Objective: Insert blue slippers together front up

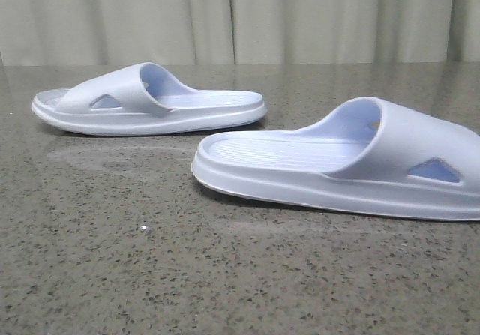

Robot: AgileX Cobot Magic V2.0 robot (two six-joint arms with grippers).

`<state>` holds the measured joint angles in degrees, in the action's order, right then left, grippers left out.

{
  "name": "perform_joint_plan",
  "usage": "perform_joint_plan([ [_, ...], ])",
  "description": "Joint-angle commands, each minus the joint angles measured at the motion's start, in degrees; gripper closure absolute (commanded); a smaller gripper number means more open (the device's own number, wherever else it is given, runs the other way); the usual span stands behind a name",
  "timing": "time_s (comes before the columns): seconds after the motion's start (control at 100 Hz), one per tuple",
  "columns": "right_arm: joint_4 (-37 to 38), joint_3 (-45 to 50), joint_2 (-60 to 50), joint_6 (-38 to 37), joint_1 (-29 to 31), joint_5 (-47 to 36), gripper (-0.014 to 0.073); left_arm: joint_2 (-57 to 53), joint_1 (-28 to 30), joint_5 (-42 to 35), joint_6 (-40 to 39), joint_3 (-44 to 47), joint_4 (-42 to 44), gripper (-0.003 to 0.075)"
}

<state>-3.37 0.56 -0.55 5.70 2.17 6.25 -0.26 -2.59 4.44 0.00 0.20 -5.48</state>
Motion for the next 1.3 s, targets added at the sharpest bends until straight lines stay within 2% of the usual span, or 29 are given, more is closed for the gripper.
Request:
perform_joint_plan([
  [0.0,0.38,1.24,-1.23,0.20,-0.09,-5.09,0.0672,-1.70,-0.26,-5.09,0.00,0.51,-0.47,0.0705],
  [0.66,0.38,1.24,-1.23,0.20,-0.09,-5.09,0.0672,-1.70,-0.26,-5.09,0.00,0.51,-0.47,0.0705],
  [1.09,0.38,1.24,-1.23,0.20,-0.09,-10.67,0.0672,-1.70,-0.26,-5.61,0.00,0.51,-0.47,0.0705],
  [1.2,-4.08,1.24,-1.23,0.20,-0.09,-12.14,0.0672,-1.70,-0.26,-5.61,0.00,0.51,-1.54,0.0705],
  [1.29,-10.34,1.24,-1.23,0.20,-0.09,-12.39,0.0672,-1.70,-0.26,-5.61,0.00,0.51,-5.88,0.0705],
])
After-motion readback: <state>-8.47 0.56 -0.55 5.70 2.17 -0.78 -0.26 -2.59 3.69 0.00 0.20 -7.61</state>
